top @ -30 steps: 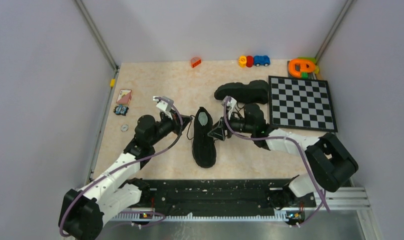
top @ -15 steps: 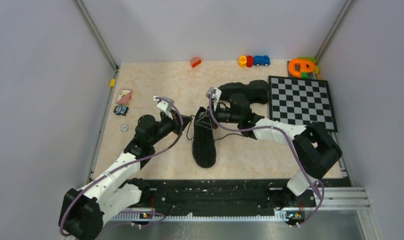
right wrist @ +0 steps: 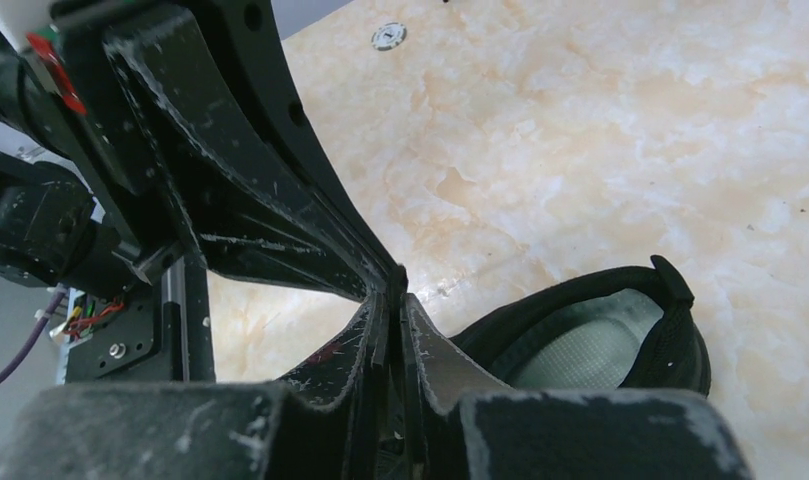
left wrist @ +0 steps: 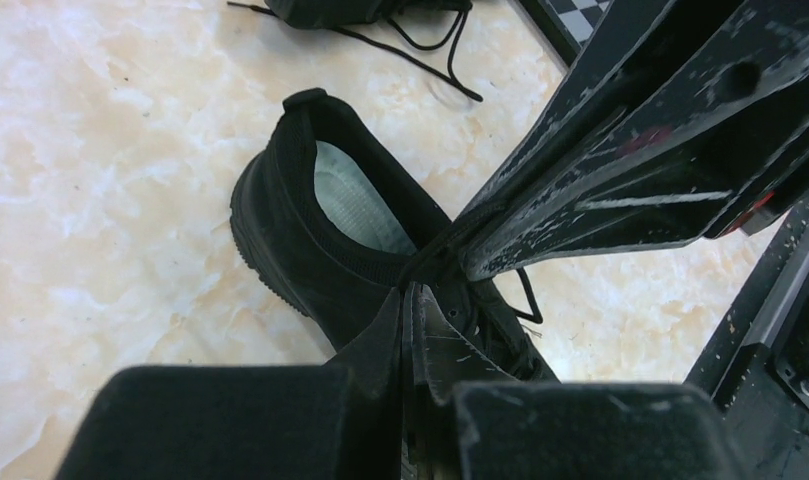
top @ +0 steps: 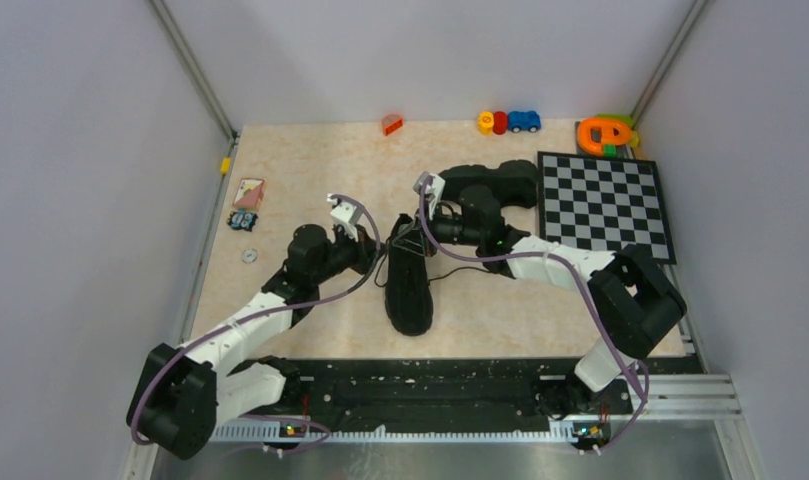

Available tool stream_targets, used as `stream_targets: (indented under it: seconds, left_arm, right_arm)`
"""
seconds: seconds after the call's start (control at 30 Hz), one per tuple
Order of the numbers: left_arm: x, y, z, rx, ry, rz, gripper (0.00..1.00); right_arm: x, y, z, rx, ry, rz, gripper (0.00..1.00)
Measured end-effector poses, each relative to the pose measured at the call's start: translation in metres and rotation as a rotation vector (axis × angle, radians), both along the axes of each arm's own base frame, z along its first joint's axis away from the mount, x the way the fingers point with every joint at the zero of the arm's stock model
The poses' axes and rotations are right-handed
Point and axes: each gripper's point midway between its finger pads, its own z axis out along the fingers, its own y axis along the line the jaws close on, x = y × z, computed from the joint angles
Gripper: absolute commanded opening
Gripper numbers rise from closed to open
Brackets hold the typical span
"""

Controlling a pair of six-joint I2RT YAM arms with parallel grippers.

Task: Tie the shoes
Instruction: Wrap the shoelace around the shoelace.

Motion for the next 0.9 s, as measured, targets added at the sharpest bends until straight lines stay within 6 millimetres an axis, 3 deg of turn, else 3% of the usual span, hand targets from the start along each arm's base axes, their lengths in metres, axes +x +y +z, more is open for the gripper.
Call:
stream_targets:
  seconds: [0.13, 0.37, 0.67, 0.77, 0.8, 0.9]
  left_arm:
    - [-0.001, -0.003, -0.004, 0.002, 0.009, -0.022, 0.00]
    - [-0.006, -0.005, 0.007, -0.032, -0.055, -0.048, 0.00]
    - [-0.008, -0.010, 0.019, -0.059, -0.109, -0.080, 0.00]
    - [-0.008, -0.010, 0.021, -0.063, -0.117, -0.086, 0.00]
    - [-0.008, -0.010, 0.021, -0.063, -0.117, -0.086, 0.00]
    - [-0.008, -0.011, 0.021, -0.064, -0.117, -0.086, 0.00]
  right_arm:
    - [0.002, -0.001, 0.007, 0.014, -0.003, -0.022, 0.10]
    - [0.006, -0.002, 0.016, 0.036, -0.009, -0.051, 0.10]
    - [0.008, -0.002, 0.017, 0.040, 0.010, -0.071, 0.21]
    - [0.008, -0.002, 0.017, 0.041, 0.012, -0.070, 0.08]
    - [0.007, -0.002, 0.017, 0.041, 0.012, -0.068, 0.09]
    - [0.006, -0.002, 0.017, 0.043, 0.019, -0.065, 0.20]
